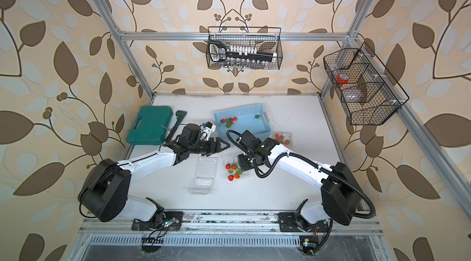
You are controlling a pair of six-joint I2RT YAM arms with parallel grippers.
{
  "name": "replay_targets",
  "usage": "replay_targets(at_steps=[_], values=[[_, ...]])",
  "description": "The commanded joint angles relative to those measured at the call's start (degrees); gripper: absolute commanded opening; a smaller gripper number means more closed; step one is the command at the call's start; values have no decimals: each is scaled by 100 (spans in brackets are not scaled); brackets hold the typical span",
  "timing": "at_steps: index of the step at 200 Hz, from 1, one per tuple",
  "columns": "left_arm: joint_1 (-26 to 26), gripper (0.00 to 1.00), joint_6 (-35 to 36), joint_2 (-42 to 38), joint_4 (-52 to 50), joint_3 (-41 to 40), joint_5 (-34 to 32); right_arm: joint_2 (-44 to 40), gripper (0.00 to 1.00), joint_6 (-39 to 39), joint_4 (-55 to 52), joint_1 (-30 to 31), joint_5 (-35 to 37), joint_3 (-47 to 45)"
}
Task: Pack strawberries into containers
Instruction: Place the packing box at the center of the board, then close the packing box at the center of the board.
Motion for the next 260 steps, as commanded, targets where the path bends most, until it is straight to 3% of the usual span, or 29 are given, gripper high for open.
replay_targets(at_steps=[1, 110, 166, 231, 260], values=[[-74, 78, -212, 174, 609, -82, 256, 99, 6, -32, 24, -26, -86, 121], [-213, 78, 42, 226, 745, -201, 232, 640, 7, -41, 655, -114, -192, -398], [-284, 78, 421, 472, 1343, -483, 267, 878, 7, -111, 752, -122, -97, -450], [-352, 78, 514, 673, 1693, -493, 294, 1137, 16, -76, 1104, -227, -143, -580], [-364, 78, 541, 661, 1709, -443, 293, 1117, 27, -59, 1126, -245, -106, -574]])
